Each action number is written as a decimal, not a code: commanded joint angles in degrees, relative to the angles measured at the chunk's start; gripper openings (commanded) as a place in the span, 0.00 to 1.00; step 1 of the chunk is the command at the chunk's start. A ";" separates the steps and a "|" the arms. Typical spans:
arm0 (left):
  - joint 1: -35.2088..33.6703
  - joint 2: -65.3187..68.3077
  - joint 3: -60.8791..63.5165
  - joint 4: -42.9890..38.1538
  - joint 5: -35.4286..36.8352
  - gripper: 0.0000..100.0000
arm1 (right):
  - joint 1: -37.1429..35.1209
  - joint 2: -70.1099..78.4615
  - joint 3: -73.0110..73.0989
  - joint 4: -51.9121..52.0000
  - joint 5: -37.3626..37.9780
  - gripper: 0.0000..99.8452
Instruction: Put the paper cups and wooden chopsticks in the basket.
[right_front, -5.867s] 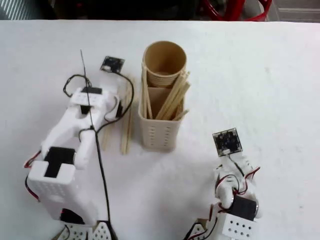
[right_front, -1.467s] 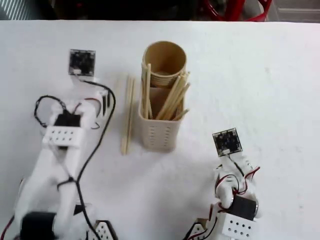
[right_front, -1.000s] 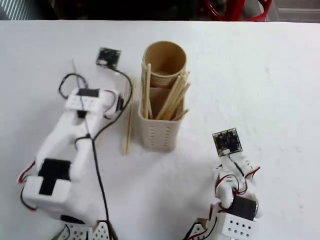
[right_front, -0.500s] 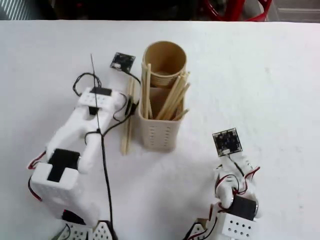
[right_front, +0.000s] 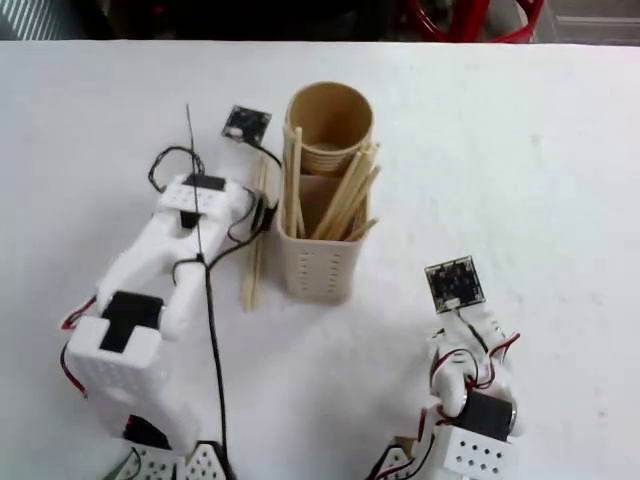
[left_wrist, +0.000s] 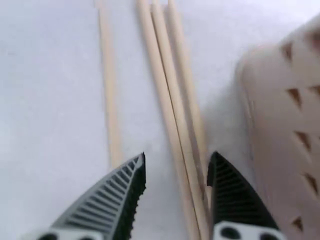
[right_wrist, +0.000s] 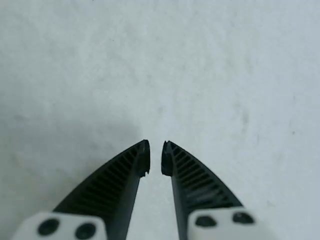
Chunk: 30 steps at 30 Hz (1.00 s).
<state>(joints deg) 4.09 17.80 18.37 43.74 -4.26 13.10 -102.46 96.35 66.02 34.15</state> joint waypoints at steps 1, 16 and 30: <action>0.57 0.92 -5.10 1.58 0.09 0.19 | 0.22 -0.31 0.53 0.22 0.26 0.06; -4.18 1.10 -6.51 4.48 0.09 0.19 | 0.22 -0.31 0.53 0.22 0.26 0.06; -4.70 -9.45 -0.18 3.08 0.00 0.19 | 0.22 -0.31 0.53 0.22 0.26 0.06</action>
<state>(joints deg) -0.13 11.74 16.44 51.03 -4.26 13.10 -102.46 96.35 66.02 34.15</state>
